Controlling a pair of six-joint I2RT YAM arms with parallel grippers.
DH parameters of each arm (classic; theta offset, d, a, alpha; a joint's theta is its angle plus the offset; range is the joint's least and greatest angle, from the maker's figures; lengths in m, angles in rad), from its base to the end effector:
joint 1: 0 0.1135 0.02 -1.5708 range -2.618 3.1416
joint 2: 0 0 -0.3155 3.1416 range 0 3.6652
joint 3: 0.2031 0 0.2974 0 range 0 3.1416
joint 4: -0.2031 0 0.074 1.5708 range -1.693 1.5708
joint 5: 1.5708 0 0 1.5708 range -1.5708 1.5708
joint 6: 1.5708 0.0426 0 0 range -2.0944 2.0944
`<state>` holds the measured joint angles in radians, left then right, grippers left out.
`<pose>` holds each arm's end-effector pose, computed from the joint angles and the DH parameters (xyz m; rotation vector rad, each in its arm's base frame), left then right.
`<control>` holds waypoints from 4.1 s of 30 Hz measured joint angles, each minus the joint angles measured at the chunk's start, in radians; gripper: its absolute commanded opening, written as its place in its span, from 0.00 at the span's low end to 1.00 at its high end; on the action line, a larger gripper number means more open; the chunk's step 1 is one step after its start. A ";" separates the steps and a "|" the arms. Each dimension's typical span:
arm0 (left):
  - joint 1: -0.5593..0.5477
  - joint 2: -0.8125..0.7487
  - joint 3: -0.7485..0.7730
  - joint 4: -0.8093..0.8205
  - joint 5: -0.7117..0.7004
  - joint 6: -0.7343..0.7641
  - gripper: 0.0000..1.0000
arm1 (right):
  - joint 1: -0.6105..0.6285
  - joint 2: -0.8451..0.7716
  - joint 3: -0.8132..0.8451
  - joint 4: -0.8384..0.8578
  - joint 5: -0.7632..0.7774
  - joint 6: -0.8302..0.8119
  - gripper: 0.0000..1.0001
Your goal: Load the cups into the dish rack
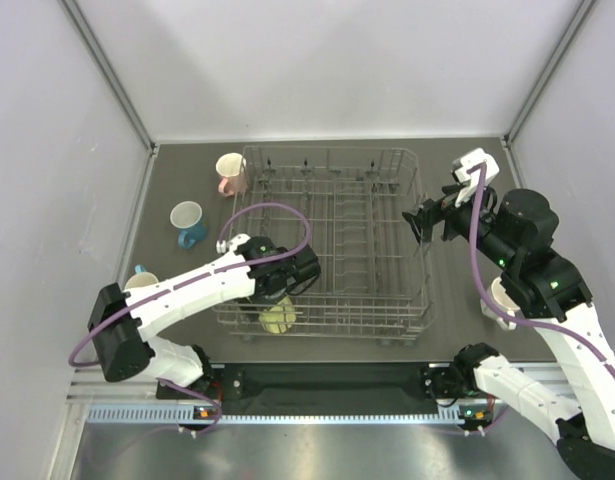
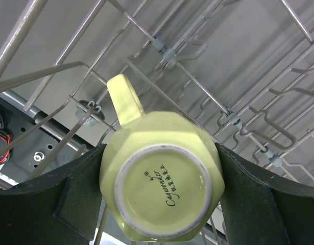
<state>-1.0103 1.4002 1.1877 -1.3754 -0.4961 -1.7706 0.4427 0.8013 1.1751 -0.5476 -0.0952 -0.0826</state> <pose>0.1564 -0.2111 0.3102 -0.9790 2.4657 0.1428 0.1468 0.0741 0.4822 -0.5235 1.6766 0.3462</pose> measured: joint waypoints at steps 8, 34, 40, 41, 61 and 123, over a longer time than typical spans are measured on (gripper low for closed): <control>0.000 0.043 0.036 -0.009 -0.019 0.018 0.00 | 0.000 -0.002 -0.001 0.000 0.000 0.010 0.98; 0.005 0.099 0.156 -0.012 -0.076 0.019 0.98 | 0.000 0.019 -0.003 0.005 -0.032 0.050 0.98; 0.010 0.104 0.208 0.014 -0.104 0.066 0.98 | 0.000 0.017 -0.003 0.008 -0.032 0.050 0.98; 0.011 0.109 0.213 0.014 -0.104 0.071 0.98 | 0.000 0.017 -0.003 0.008 -0.032 0.050 0.98; 0.016 0.229 0.472 0.032 -0.199 0.335 0.25 | 0.000 -0.004 -0.004 0.008 -0.026 0.049 0.98; 0.951 0.296 0.736 0.159 0.244 1.184 0.59 | -0.465 0.449 0.362 -0.723 0.131 0.469 1.00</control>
<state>-0.0597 1.6966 1.9236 -1.2167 -0.2520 -0.5865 -0.0223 1.2507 1.5375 -1.2705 0.0360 0.3862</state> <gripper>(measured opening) 0.617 0.996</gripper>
